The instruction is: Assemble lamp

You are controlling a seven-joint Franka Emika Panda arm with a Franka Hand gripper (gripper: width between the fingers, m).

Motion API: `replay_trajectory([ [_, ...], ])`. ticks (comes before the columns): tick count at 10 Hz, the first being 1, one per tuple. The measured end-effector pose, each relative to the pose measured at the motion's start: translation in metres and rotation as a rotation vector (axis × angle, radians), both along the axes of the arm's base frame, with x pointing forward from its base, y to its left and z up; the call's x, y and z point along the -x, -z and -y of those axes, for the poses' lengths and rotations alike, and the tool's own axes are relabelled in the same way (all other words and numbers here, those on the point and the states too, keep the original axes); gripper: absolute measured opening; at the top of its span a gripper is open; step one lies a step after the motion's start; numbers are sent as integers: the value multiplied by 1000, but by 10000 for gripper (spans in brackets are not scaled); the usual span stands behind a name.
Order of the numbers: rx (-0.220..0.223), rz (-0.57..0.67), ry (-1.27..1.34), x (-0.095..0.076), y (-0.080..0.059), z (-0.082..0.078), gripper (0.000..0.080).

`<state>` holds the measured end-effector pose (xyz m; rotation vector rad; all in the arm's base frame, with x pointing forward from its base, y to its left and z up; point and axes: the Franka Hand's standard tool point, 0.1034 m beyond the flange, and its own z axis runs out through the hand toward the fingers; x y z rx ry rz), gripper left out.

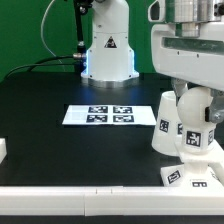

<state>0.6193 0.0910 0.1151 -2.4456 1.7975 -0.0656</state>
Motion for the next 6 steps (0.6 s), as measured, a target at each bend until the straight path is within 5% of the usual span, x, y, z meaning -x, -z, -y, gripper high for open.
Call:
replay_trajectory([
  [2,6,3,-54,0,0,0,687],
  [5,60,33,-618,-5,-6,0,699],
  [6,61,36,-628,-3,-7,-5,699],
])
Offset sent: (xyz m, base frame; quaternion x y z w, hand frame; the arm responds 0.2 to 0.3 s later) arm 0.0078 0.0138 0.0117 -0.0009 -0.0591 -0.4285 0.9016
